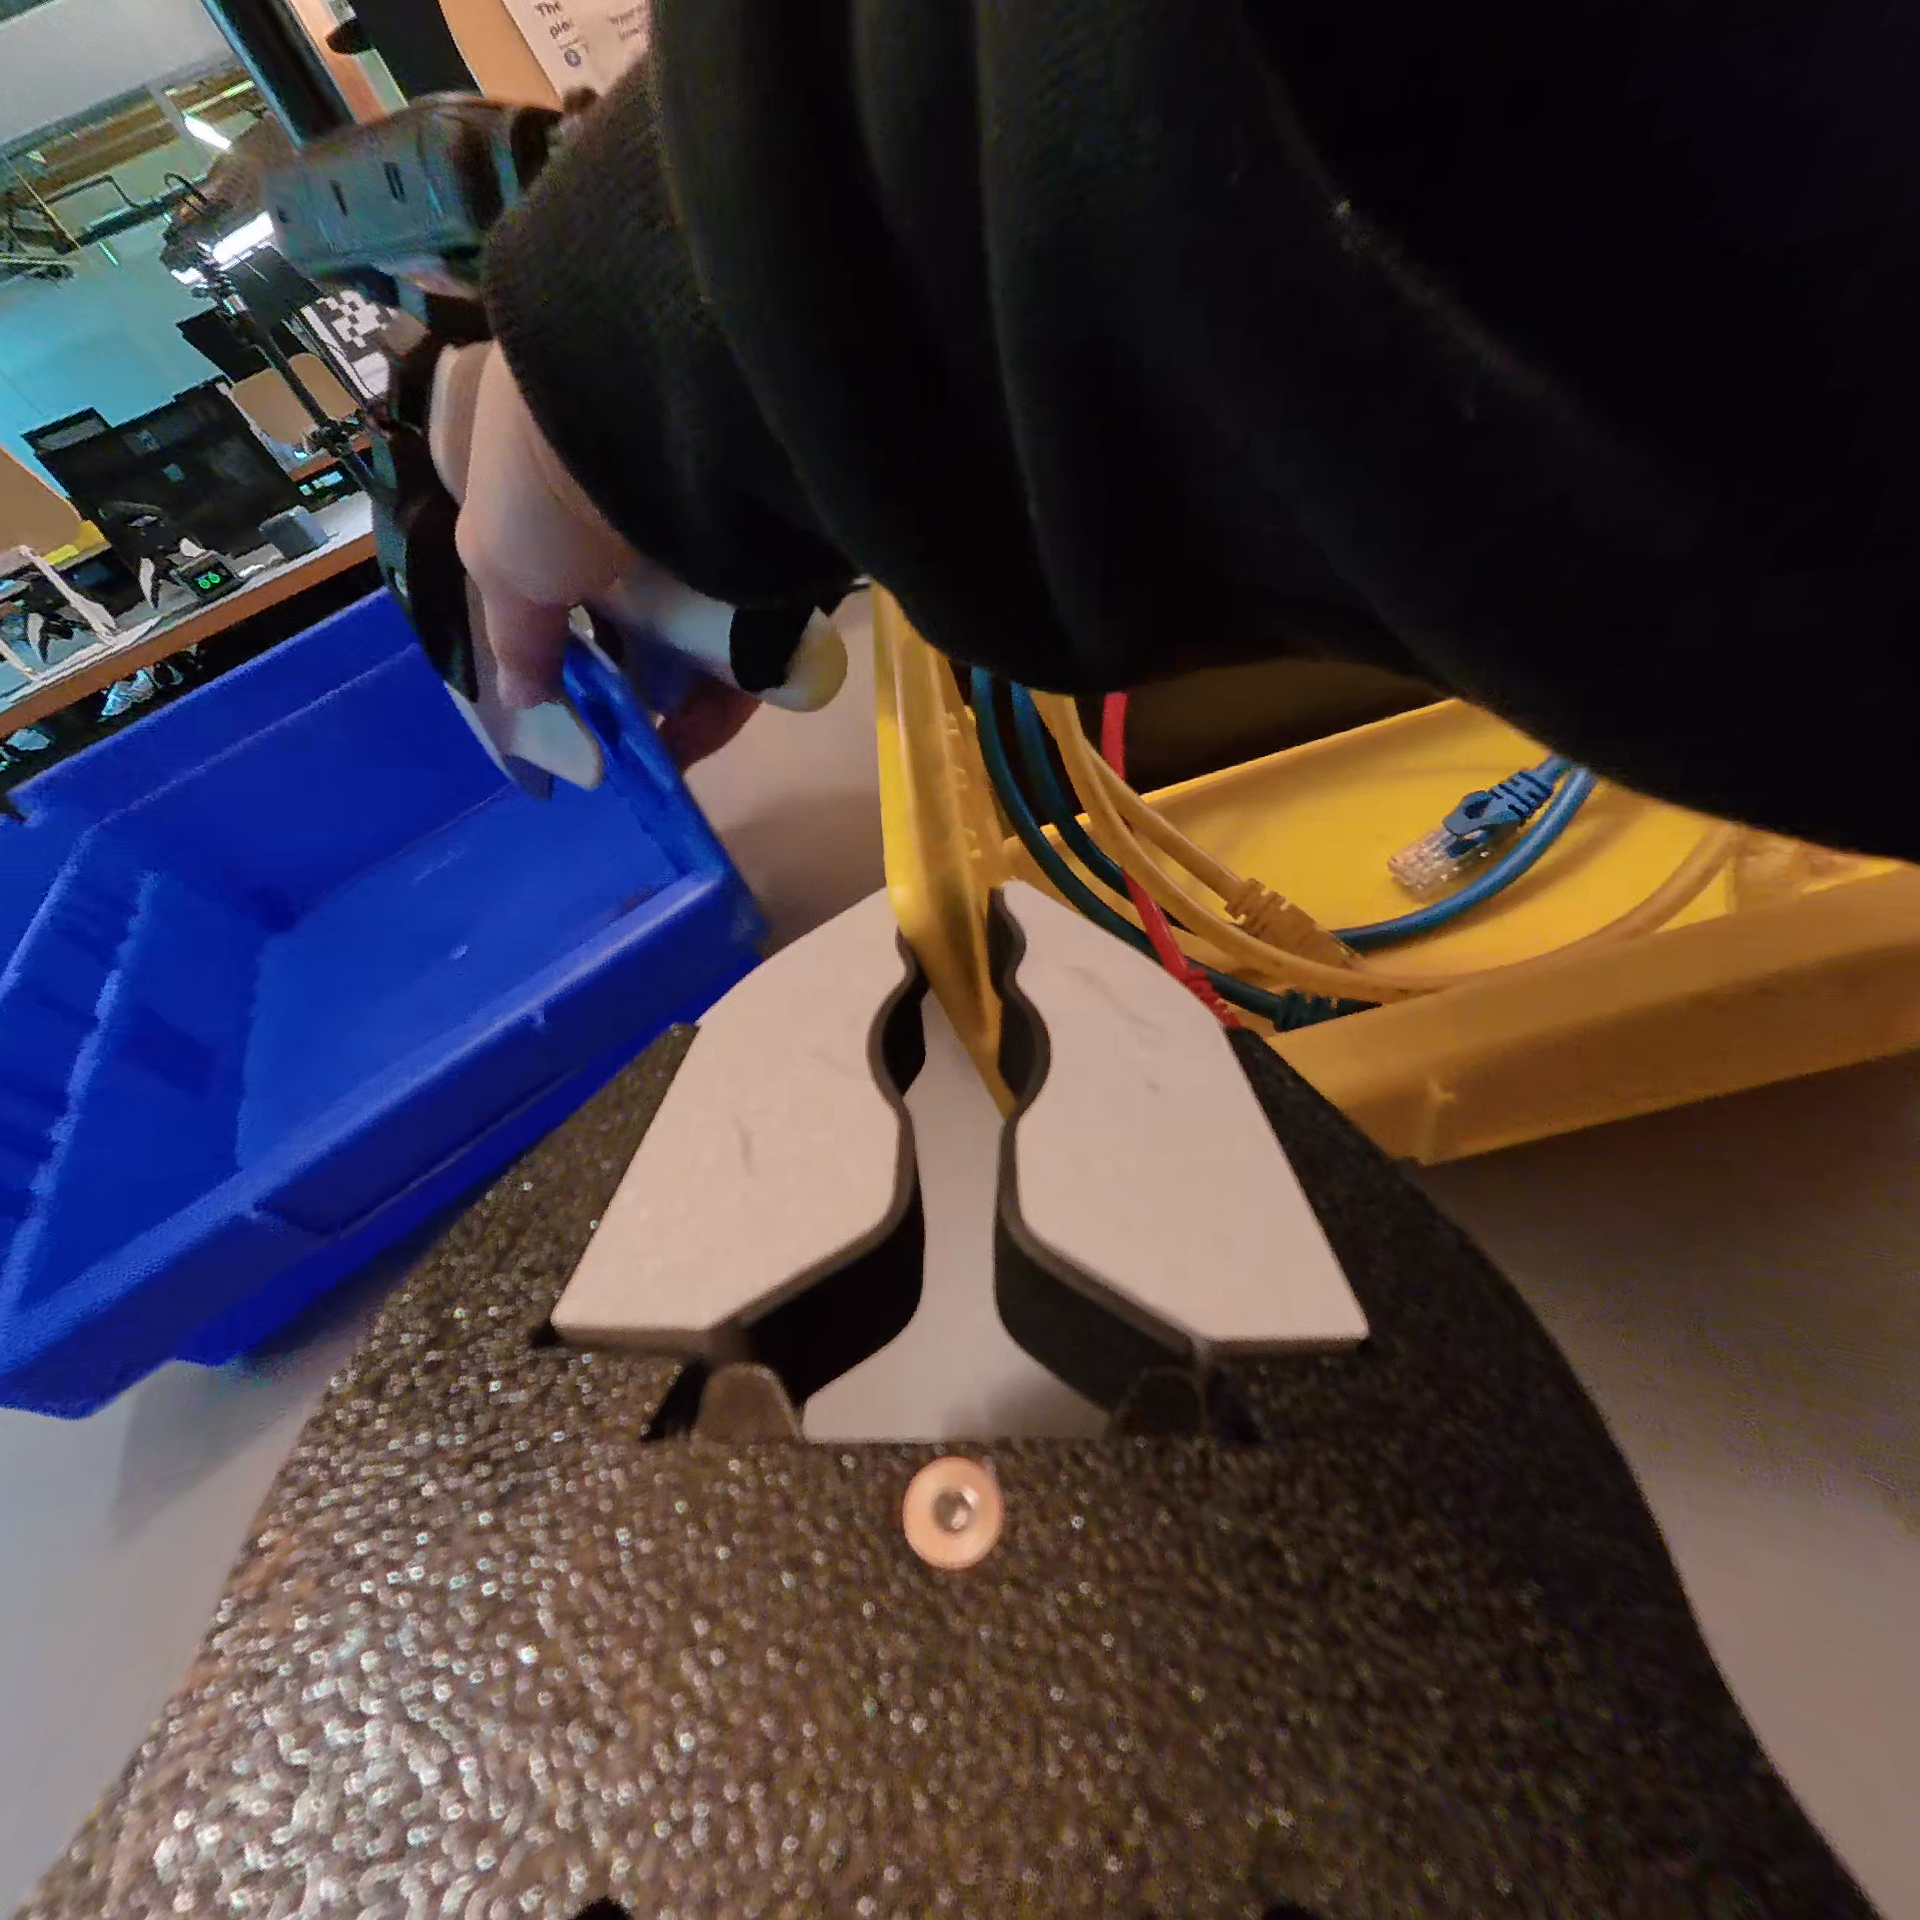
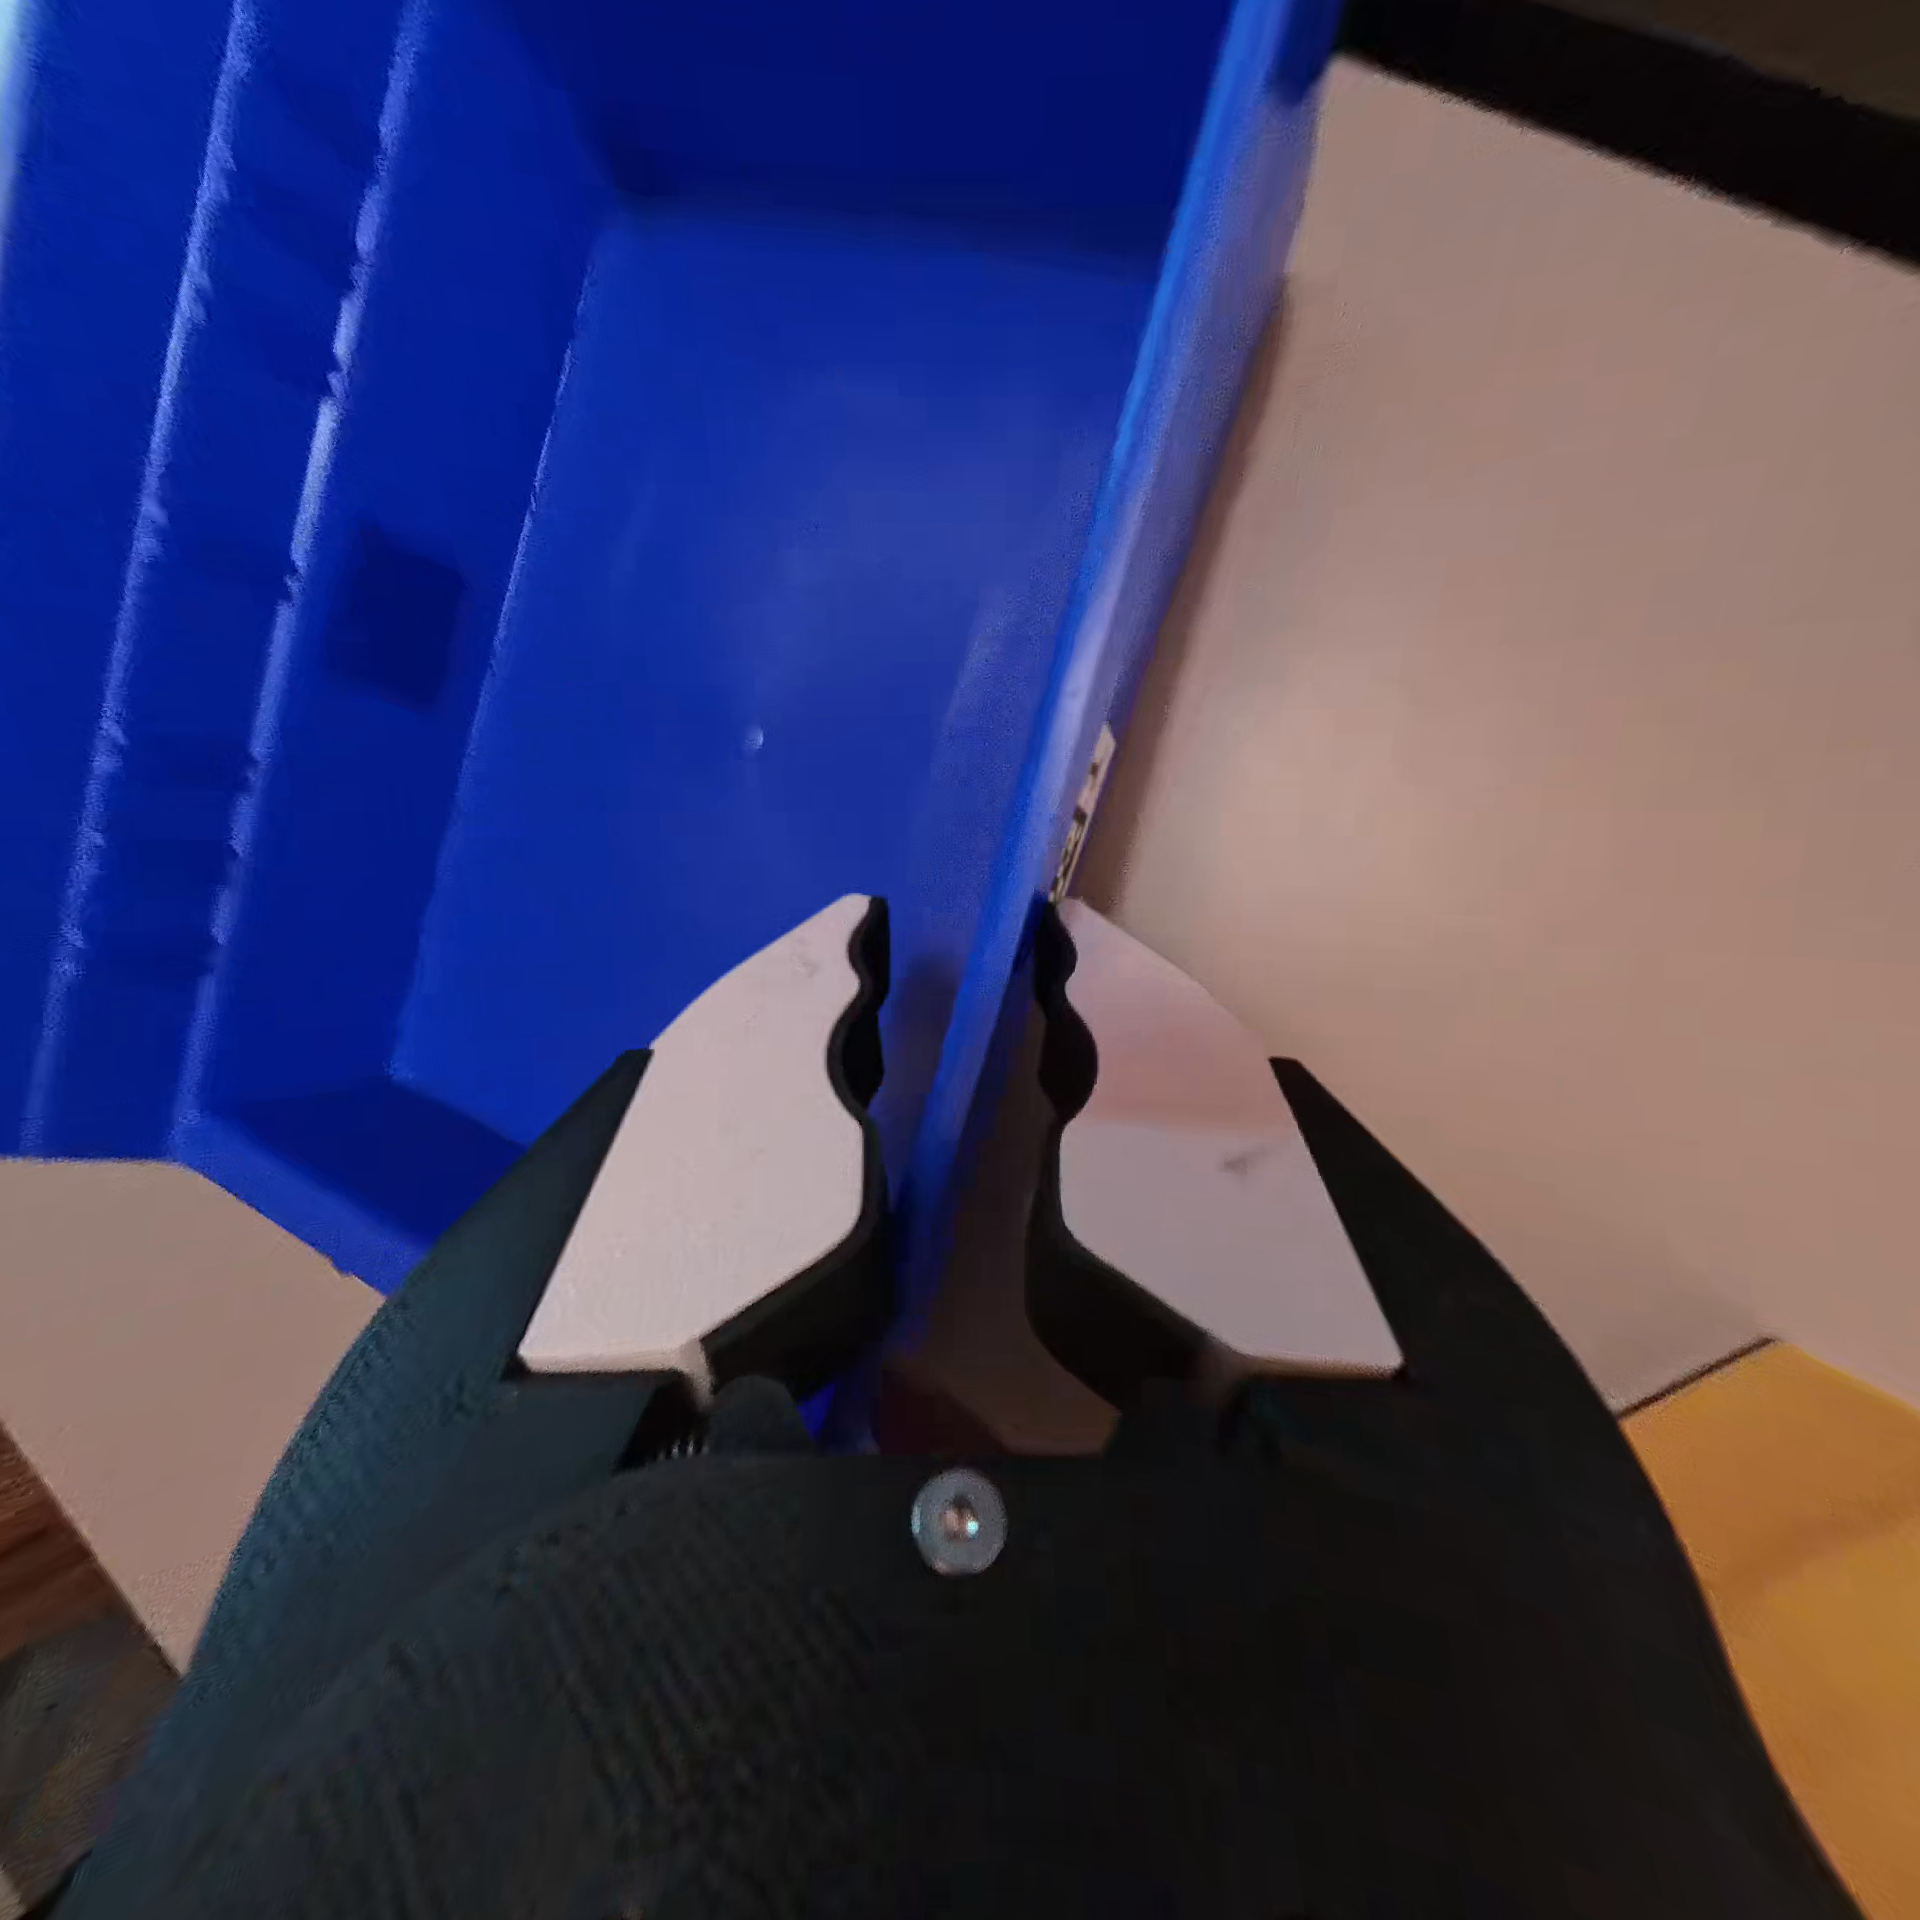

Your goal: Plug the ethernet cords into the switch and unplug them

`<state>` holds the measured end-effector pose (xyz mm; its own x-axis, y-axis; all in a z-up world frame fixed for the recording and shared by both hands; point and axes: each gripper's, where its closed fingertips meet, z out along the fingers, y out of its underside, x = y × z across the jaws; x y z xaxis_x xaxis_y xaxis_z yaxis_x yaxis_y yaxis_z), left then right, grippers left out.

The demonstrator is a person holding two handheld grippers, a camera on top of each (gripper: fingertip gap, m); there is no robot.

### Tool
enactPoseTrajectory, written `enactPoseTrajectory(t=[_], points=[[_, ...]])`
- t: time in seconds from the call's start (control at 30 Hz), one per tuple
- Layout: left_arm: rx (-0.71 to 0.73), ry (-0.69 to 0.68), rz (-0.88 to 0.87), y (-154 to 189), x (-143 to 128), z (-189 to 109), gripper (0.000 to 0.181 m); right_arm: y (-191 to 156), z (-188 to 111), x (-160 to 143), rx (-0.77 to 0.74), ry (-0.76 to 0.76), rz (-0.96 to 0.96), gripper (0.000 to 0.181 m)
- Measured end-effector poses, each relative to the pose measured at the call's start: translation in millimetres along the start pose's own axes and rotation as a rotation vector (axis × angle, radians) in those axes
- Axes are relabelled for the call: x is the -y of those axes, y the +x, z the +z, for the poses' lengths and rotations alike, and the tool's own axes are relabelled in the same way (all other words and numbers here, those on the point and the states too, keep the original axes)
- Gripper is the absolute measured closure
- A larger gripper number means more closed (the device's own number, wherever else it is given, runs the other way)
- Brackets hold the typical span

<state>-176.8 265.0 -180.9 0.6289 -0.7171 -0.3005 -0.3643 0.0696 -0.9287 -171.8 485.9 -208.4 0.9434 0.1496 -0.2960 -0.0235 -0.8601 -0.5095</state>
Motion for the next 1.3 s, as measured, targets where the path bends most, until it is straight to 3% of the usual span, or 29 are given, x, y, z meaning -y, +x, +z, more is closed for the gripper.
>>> enactPoseTrajectory(t=[0.13,0.3,0.43,0.6,0.73,0.9,1.1,1.3], points=[[0.001,0.0,0.002,-0.5,-0.2,-0.4,0.173,-0.5,-51.4,25.3,0.001,0.074,-0.166,0.168],[0.006,-0.001,0.004,-1.1,-0.6,-0.6,0.173,29.3,-187.2,46.0,0.024,0.288,-0.285,0.176],[0.024,-0.007,0.002,-7.0,-3.3,-2.9,0.173,125.2,-298.2,12.5,-0.115,0.418,-0.266,0.175],[0.066,-0.037,-0.082,-36.7,-14.3,-6.8,0.173,291.2,-378.0,-100.8,-0.376,0.387,-0.12,0.175],[0.099,-0.059,-0.244,-80.5,-29.5,-8.8,0.173,402.2,-398.8,-206.6,-0.487,0.27,0.046,0.175],[0.194,-0.078,-0.295,-138.5,-47.9,-6.6,0.174,479.5,-405.3,-289.4,-0.561,0.148,0.167,0.175],[0.271,-0.094,-0.348,-199.2,-64.5,7.9,0.177,513.6,-377.1,-308.7,-0.454,0.078,0.26,0.176],[0.347,-0.102,-0.366,-239.0,-76.2,10.9,0.178,525.1,-361.4,-282.7,-0.473,0.061,0.208,0.175]])
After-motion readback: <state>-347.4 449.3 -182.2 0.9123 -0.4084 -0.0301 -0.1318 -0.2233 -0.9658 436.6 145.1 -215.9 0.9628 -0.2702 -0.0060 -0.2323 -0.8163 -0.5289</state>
